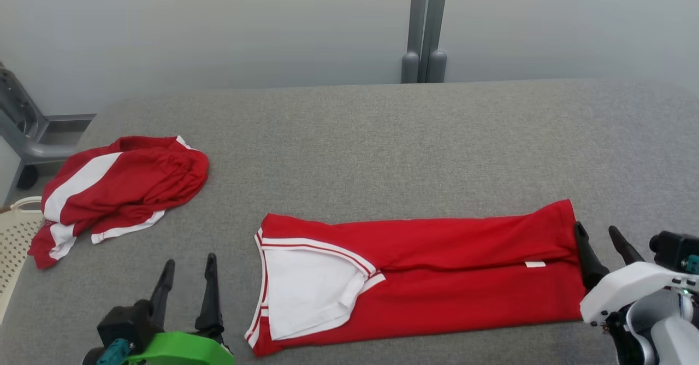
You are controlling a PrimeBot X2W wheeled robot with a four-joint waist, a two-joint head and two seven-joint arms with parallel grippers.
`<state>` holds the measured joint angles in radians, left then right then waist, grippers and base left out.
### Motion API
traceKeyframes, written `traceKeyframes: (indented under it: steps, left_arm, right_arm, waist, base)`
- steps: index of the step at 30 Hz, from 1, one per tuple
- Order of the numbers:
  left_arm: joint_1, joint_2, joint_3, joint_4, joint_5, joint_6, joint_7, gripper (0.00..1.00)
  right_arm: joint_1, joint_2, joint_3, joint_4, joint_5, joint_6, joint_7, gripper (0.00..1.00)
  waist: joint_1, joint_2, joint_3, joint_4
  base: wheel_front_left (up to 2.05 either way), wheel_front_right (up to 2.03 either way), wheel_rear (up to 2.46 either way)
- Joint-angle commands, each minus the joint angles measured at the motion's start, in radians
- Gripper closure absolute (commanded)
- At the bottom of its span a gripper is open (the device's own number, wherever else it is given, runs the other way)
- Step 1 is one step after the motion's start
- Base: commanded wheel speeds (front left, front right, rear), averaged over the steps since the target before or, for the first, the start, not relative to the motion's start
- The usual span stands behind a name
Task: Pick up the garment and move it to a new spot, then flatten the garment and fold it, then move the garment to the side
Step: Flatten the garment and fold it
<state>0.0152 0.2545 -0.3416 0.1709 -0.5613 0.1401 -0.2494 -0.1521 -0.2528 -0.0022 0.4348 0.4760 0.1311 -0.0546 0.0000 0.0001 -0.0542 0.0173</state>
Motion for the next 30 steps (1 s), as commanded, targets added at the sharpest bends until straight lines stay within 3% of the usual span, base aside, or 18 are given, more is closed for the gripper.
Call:
traceKeyframes:
  steps: [1,5,10,23,30]
  left_arm:
    - [-0.009,-0.016,0.026,-0.016,-0.002,0.000,-0.010,0.00]
    - [0.009,-0.032,0.085,-0.038,-0.004,-0.028,-0.016,0.00]
    - [0.031,-0.031,0.132,-0.027,0.040,-0.056,-0.016,0.00]
    - [0.004,0.016,0.074,0.135,0.102,-0.114,0.006,0.00]
    - [0.006,0.008,0.075,0.162,0.088,-0.117,-0.001,0.00]
  right_arm:
    - [0.029,0.030,-0.029,-0.023,-0.026,-0.001,-0.024,0.00]
    - [0.075,0.127,-0.081,-0.083,-0.070,-0.001,-0.055,0.00]
    - [0.115,0.187,-0.095,-0.150,-0.109,-0.001,-0.060,0.00]
    - [0.160,0.201,-0.021,-0.171,-0.192,-0.001,-0.046,0.00]
    - [0.171,0.202,-0.028,-0.157,-0.237,-0.001,-0.047,0.00]
  waist:
    - [0.0000,-0.0001,-0.012,0.005]
    - [0.0000,-0.0001,-0.030,0.011]
    - [0.0000,-0.0001,-0.049,0.018]
    - [0.0000,-0.0001,-0.065,0.021]
    - [0.0000,-0.0001,-0.060,0.011]
  base:
    - [0.00,0.00,0.00]
    - [0.00,0.00,0.00]
    - [0.00,0.00,0.00]
    - [0.00,0.00,0.00]
    - [0.00,0.00,0.00]
